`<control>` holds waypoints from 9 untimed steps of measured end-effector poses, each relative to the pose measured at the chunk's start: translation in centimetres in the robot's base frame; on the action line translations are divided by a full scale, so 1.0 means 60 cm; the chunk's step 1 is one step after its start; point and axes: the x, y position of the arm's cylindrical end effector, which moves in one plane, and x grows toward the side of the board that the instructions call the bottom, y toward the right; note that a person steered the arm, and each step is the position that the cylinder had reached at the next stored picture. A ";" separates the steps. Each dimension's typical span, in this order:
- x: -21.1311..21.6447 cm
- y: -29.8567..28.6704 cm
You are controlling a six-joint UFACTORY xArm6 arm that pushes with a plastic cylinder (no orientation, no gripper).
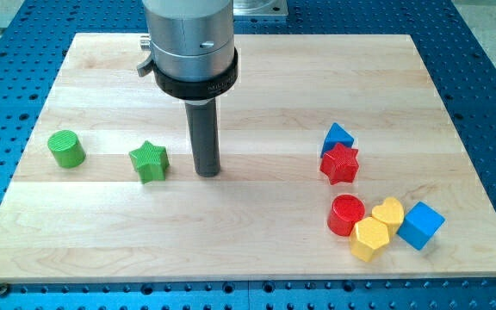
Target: Move the green star to the bottom right side of the green circle
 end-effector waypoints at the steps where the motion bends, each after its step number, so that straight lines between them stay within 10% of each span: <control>1: 0.000 0.001; 9: 0.010 -0.208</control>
